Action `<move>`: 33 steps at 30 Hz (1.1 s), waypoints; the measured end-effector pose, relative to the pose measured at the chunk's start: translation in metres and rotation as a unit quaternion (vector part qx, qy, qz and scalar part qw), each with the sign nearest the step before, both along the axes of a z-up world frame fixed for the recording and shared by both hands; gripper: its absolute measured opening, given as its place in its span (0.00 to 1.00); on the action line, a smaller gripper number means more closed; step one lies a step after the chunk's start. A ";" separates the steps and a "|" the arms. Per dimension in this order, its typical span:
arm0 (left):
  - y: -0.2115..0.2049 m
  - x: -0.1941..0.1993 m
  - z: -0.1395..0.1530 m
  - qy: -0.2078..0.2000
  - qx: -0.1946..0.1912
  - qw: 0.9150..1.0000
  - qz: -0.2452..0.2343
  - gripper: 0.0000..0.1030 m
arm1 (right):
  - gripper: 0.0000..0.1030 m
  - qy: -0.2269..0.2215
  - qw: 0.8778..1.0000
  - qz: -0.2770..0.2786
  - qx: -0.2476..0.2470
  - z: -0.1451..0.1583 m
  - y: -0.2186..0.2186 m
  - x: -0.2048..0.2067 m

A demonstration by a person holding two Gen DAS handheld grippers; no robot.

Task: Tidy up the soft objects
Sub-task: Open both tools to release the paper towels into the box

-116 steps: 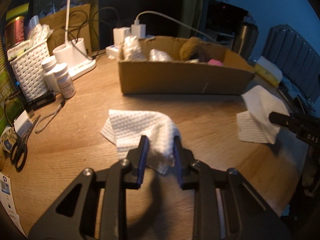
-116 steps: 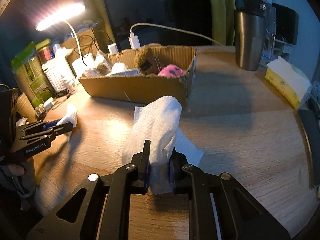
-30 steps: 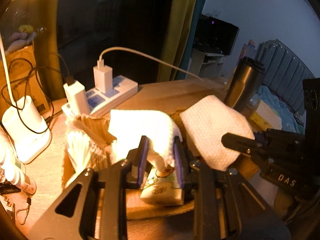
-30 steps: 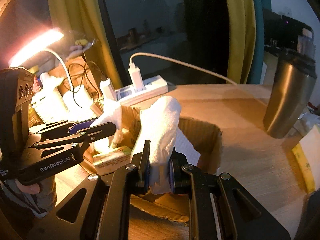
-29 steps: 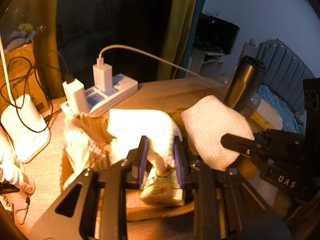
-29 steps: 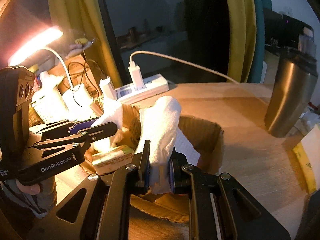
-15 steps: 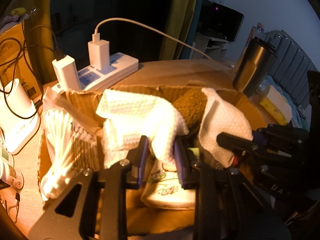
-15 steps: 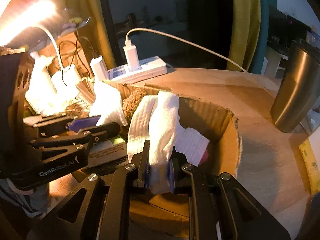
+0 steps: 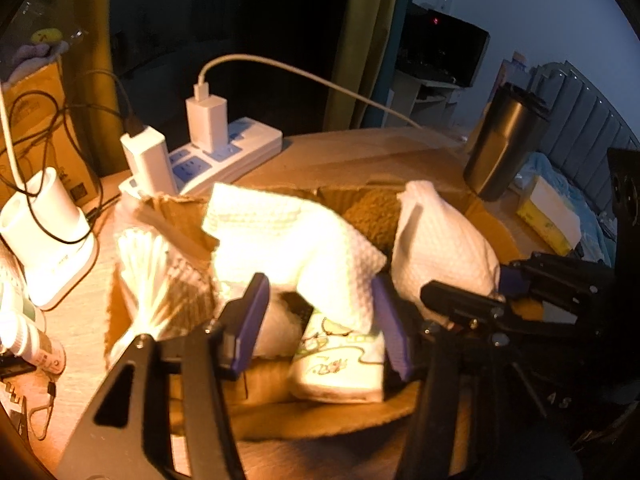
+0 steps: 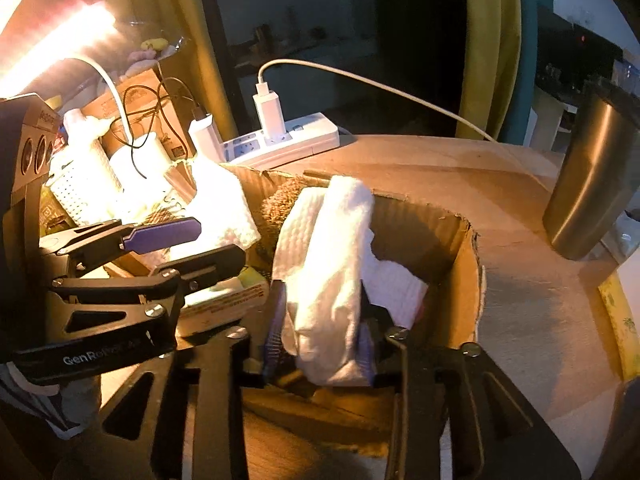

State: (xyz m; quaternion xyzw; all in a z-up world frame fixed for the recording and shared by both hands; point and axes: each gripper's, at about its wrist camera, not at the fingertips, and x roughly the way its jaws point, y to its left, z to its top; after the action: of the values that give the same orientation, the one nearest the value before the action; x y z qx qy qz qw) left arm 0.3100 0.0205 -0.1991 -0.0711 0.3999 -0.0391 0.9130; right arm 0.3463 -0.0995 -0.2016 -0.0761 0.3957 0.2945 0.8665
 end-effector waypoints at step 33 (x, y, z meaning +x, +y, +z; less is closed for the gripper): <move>0.009 -0.091 0.068 -0.098 0.017 0.995 0.032 0.65 | 0.49 -0.089 0.995 -0.036 0.000 0.065 -0.025 -0.083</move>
State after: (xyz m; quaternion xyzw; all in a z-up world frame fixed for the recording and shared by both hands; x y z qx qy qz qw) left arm 0.2186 0.0292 -0.1307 -0.0642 0.3065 -0.0103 0.9497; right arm 0.2633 -0.1245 -0.1364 -0.0879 0.3194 0.2556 0.9083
